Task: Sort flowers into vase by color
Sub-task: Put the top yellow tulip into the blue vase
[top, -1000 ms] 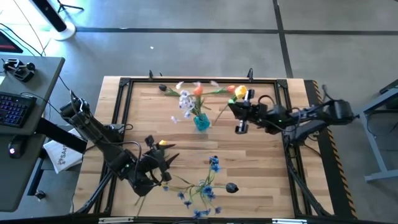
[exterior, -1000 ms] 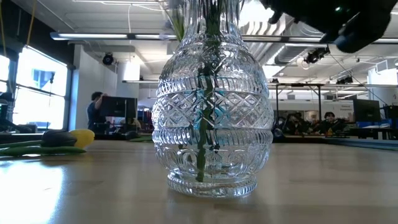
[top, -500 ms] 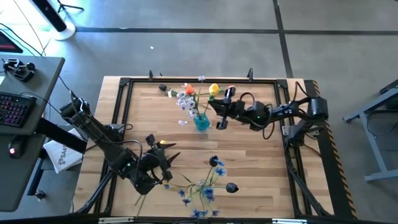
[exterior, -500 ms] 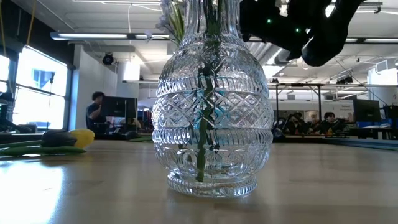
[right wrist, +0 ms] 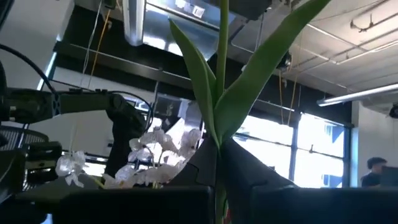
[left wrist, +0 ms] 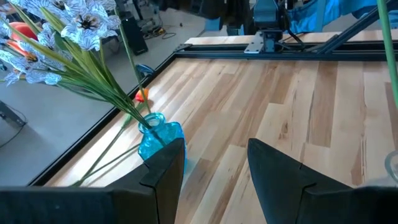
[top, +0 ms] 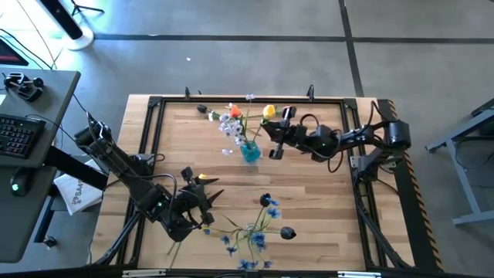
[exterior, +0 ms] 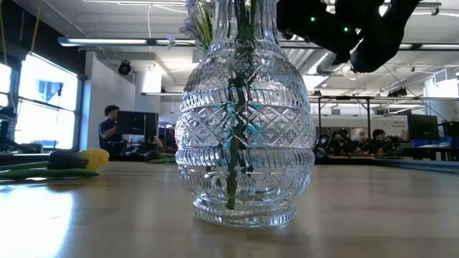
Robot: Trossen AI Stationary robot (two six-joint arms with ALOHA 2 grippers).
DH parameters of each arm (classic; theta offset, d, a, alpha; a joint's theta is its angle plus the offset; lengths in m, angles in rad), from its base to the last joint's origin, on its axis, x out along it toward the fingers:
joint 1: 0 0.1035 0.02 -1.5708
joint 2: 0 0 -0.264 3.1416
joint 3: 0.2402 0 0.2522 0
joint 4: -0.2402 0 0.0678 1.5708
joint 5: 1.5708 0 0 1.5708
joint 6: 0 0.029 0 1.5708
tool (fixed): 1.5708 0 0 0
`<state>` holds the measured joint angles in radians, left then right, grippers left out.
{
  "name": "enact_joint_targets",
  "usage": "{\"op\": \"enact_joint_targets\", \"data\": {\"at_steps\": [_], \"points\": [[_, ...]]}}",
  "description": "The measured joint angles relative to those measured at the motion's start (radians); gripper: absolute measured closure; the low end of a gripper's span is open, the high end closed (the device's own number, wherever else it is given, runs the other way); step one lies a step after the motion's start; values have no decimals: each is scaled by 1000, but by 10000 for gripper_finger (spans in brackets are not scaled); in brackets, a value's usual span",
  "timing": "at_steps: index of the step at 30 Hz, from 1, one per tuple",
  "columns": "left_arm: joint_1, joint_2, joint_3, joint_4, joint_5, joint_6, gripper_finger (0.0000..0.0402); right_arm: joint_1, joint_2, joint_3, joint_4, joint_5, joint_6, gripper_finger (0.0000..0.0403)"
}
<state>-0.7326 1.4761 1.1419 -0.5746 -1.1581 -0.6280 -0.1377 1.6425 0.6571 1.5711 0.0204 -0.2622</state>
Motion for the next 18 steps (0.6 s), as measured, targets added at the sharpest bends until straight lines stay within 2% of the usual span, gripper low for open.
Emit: {"op": "enact_joint_targets", "data": {"at_steps": [3, 9, 13, 18], "points": [[0, 0, 0, 1, 0, 0, 236, -6, -2, 0, -13, 1, -8, 400], [0, 0, 0, 2, 0, 0, 236, -20, -2, 0, -190, 2, 5, 400], [0, 0, 0, 3, 0, 0, 236, -20, -2, 0, -246, 3, 19, 397], [0, 0, 0, 4, 0, 0, 236, -20, -2, 0, -293, 42, 67, 350]]}}
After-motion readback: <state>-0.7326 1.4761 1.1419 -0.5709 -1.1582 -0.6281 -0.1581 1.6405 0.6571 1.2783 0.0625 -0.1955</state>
